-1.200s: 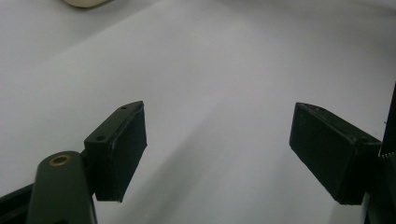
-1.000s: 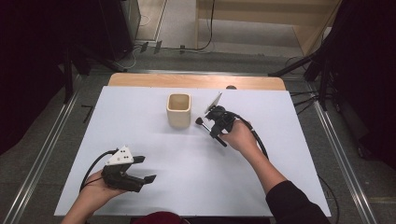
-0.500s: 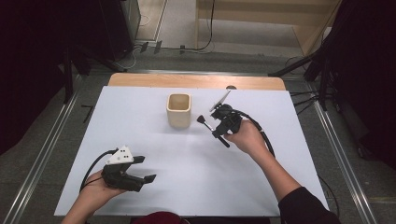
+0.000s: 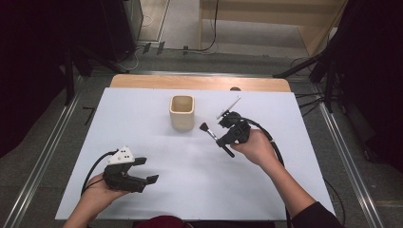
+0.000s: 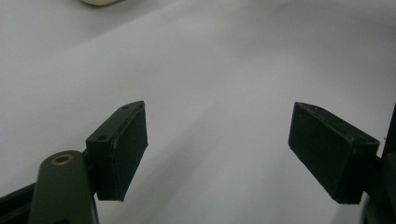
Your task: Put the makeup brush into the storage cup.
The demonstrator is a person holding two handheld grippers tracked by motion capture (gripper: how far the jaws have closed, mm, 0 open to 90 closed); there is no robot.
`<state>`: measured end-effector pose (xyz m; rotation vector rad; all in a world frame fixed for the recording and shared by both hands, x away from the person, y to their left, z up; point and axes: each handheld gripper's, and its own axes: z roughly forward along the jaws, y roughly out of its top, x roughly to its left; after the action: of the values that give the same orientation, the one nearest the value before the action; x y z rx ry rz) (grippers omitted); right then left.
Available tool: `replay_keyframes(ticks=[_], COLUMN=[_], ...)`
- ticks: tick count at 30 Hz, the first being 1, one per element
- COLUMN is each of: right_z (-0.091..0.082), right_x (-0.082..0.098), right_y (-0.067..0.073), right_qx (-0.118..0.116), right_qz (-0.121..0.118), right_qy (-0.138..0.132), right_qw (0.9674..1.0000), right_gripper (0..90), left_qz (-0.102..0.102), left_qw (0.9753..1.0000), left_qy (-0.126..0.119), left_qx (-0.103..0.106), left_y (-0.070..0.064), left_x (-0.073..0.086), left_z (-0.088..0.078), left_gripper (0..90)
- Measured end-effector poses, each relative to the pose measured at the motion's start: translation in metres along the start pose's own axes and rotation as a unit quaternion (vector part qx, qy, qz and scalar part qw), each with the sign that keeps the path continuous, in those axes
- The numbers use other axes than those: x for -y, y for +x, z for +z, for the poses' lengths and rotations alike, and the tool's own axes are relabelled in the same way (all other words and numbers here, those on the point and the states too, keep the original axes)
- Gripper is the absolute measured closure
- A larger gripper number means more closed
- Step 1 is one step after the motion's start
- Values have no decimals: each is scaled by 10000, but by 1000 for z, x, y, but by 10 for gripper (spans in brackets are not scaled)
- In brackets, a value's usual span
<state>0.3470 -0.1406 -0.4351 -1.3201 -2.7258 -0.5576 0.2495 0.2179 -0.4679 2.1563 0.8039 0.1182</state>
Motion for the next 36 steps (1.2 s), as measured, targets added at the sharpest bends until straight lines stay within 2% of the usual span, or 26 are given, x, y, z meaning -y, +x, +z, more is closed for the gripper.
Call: replay_keyframes(ticks=[10, 13, 16, 25, 27, 29, 33, 36], right_z=[4, 6, 11, 14, 13, 15, 18, 17], right_x=[25, 32, 38, 52, 56, 58, 60, 62], right_y=[0, 0, 0, 9, 8, 7, 3, 1], right_qx=[-342, -441, -422, -668, -823, -1054, -1263, -1465], right_qz=[114, 143, 96, 156, 224, 312, 413, 491], right_qy=[-326, -418, -519, -777, -851, -980, -1131, -1409], right_qw=[9988, 9980, 9977, 9946, 9927, 9891, 9847, 9779], right_gripper=[805, 806, 806, 806, 806, 806, 806, 806], left_qz=[-7, -31, -71, 3, 0, -35, -56, -84], left_qw=[9999, 9999, 9998, 9994, 9992, 9989, 9989, 9987], left_qy=[-36, -87, -142, -151, -203, -214, -156, -139], left_qx=[120, 88, 155, 297, 345, 404, 436, 491], left_y=[-3, -3, -3, -6, -7, -6, -5, -4], left_x=[-4, -7, -9, -16, -18, -19, -21, -23], left_z=[6, 8, 9, 16, 17, 18, 23, 25], left_gripper=[204, 199, 199, 212, 221, 221, 221, 222])
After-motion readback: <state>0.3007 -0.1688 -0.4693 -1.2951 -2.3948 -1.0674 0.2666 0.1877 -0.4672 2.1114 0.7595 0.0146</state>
